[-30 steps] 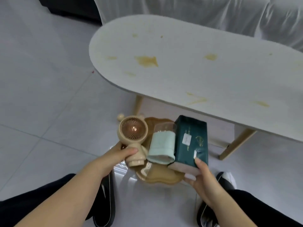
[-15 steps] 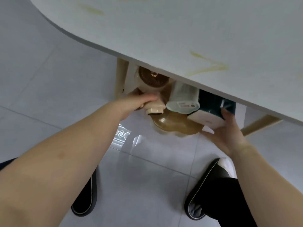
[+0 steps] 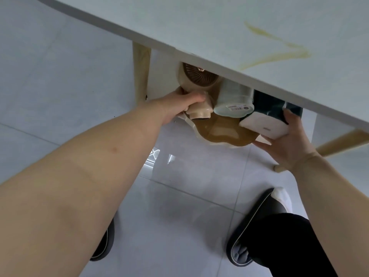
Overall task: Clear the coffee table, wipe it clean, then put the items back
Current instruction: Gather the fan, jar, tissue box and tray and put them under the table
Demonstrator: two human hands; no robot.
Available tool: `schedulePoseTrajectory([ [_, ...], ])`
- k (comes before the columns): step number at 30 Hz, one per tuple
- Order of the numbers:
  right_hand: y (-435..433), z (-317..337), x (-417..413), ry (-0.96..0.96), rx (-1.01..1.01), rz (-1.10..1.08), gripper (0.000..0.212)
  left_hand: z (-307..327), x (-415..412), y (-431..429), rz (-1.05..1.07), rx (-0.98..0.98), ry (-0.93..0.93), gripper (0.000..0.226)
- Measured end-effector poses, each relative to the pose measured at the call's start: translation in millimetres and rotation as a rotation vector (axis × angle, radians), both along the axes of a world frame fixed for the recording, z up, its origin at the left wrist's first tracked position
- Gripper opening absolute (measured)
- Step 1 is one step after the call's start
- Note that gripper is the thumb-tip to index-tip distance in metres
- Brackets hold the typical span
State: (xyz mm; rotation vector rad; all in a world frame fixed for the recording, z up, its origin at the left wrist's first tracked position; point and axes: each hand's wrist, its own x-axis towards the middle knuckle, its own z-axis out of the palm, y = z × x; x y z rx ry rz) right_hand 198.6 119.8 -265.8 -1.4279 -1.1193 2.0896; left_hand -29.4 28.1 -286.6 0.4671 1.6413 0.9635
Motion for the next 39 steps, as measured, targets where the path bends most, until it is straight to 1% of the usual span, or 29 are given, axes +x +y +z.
schedulePoseTrajectory([
  [3, 5, -2, -2, 0.004, 0.003, -0.047, 0.038, -1, -3, 10, -0.024, 0.006, -0.005, 0.058],
  [5, 10, -2, -6, -0.002, 0.016, -0.060, 0.045, -3, -8, 17, 0.003, 0.019, -0.018, 0.051],
  [7, 15, -1, -9, -0.012, 0.037, -0.082, 0.041, -3, -12, 22, 0.027, 0.038, -0.007, 0.052],
  [10, 20, 0, -12, -0.046, 0.049, -0.113, 0.029, -3, -15, 25, 0.042, 0.067, 0.005, 0.051],
  [14, 19, 3, -13, -0.119, 0.075, -0.149, 0.025, -3, -18, 19, 0.147, 0.068, -0.009, 0.060],
  [16, 14, 6, -13, -0.113, 0.060, -0.165, 0.023, -5, -15, 16, 0.198, 0.073, -0.053, 0.066],
  [18, 8, 7, -14, -0.110, 0.032, -0.172, 0.015, -5, -10, 14, 0.254, 0.088, -0.101, 0.069],
  [19, 5, 7, -13, -0.112, 0.012, -0.191, 0.014, -4, -8, 13, 0.278, 0.091, -0.111, 0.069],
  [22, 0, 6, -11, -0.097, -0.044, -0.248, 0.024, -4, -6, 10, 0.345, 0.097, -0.108, 0.067],
  [24, -2, 5, -10, -0.077, -0.060, -0.274, 0.022, -4, -7, 6, 0.370, 0.102, -0.117, 0.065],
  [26, -3, 5, -9, -0.070, -0.069, -0.295, 0.018, -5, -8, 4, 0.373, 0.107, -0.141, 0.064],
  [29, -3, 6, -8, -0.096, -0.065, -0.265, 0.017, -5, -10, 3, 0.357, 0.089, -0.152, 0.060],
  [33, -1, 10, -9, -0.098, -0.032, -0.215, 0.006, -2, -10, 5, 0.325, 0.064, -0.080, 0.056],
  [36, 0, 11, -11, -0.097, -0.018, -0.183, 0.007, 0, -6, 10, 0.286, 0.069, -0.031, 0.056],
  [39, 4, 12, -13, -0.100, -0.006, -0.176, 0.011, 6, -4, 19, 0.188, 0.070, 0.028, 0.054],
])
